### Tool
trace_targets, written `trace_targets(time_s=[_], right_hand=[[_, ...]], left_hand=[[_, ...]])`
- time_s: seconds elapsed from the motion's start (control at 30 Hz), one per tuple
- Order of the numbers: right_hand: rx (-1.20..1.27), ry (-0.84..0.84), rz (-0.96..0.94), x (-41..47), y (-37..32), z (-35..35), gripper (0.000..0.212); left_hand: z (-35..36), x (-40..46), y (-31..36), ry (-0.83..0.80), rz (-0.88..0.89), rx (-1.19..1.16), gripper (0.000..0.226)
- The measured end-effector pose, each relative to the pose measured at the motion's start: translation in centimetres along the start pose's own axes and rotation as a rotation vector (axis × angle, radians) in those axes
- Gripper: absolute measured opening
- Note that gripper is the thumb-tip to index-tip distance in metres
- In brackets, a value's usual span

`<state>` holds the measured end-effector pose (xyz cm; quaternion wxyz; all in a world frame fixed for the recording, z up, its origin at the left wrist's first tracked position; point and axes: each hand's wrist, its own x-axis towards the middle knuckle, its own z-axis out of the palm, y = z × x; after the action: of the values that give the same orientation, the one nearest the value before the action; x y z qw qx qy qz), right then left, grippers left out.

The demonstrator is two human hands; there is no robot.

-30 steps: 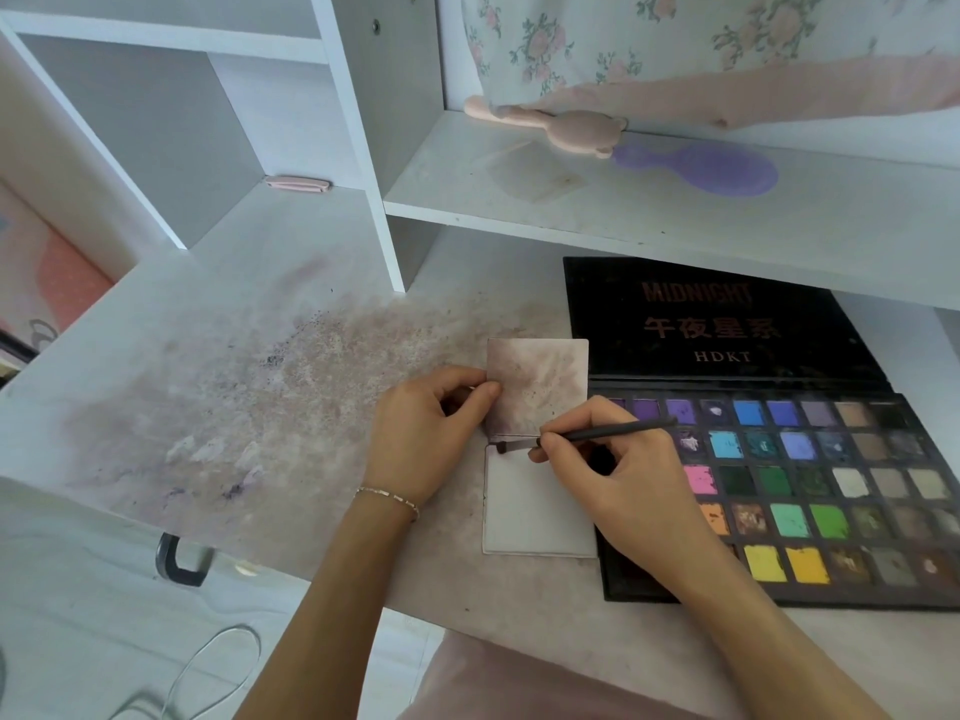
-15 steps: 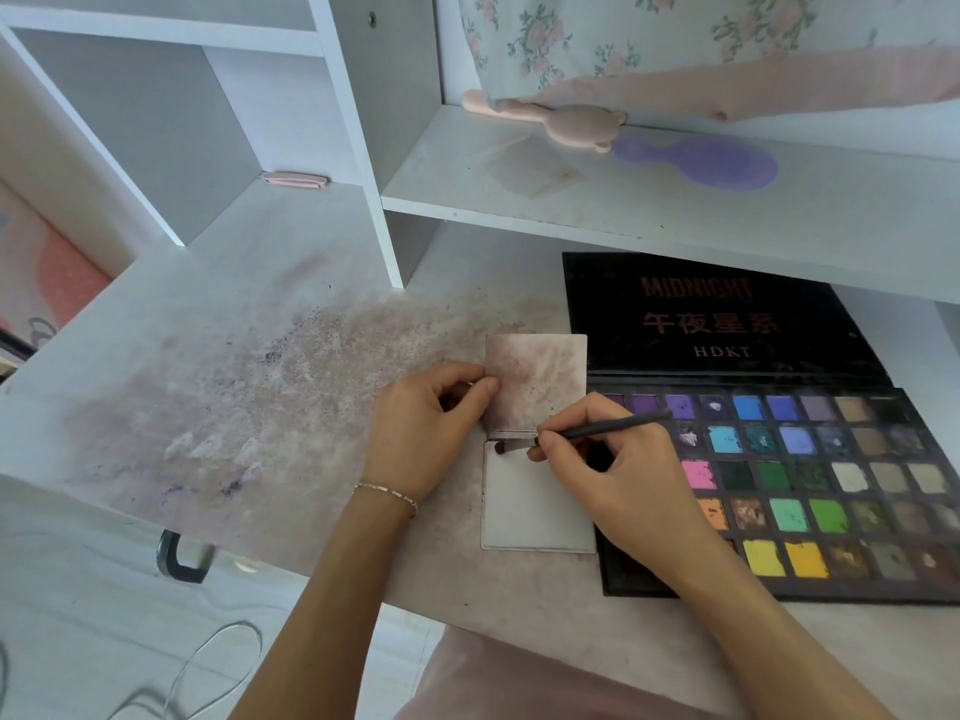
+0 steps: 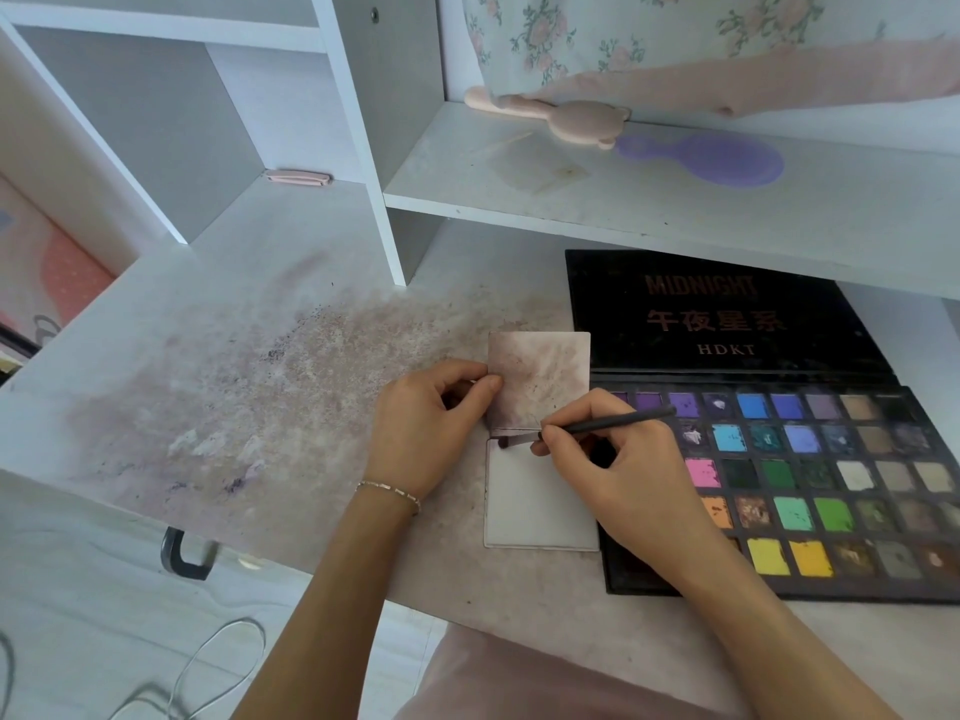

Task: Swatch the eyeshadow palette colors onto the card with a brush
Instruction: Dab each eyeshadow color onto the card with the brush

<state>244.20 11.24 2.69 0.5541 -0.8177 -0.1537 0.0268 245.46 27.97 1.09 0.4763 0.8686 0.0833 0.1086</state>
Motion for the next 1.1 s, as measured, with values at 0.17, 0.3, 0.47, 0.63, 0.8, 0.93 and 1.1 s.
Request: trace_targets(time_s=[0.17,0.3,0.47,0.63,0.8,0.93,1.1], right_hand=[[0.002,-0.016,0.007,-0.02,-0.02,-0.01,0.011],[-0.003,-0.013,0.013,-0.03,-0.03,-0.04,0.01],[-0.013,-0.016,0.015,0.05,-0.04,0.01,0.01],[-0.005,-0.034,0.018,0.0,0.02,-0.05,0.009],[-0.01,-0.025,0.015,0.04,-0.04,-0.04,0.008],[-0.011,-0.016,0.014,0.03,-0.02,0.01,0.011],[0.002,-0.027,0.02,0.02,-0.03,-0.03,0.011]], left_hand=[[0.0,-0.01,0.02,0.005,0.004,0.006,0.006],[-0.02,0.0,0.05,0.0,0.001,0.009,0.007],[-0.03,-0.03,0.19,-0.008,-0.001,0.008,0.007],[-0.14,-0.1,0.23,-0.01,0.002,0.014,0.009],[-0.09,-0.08,0.27,-0.011,-0.006,0.007,0.008],[-0.1,-0.09,0.23,-0.015,-0.013,0.003,0.008],[-0.09,-0.08,0.22,-0.002,0.0,0.011,0.008]])
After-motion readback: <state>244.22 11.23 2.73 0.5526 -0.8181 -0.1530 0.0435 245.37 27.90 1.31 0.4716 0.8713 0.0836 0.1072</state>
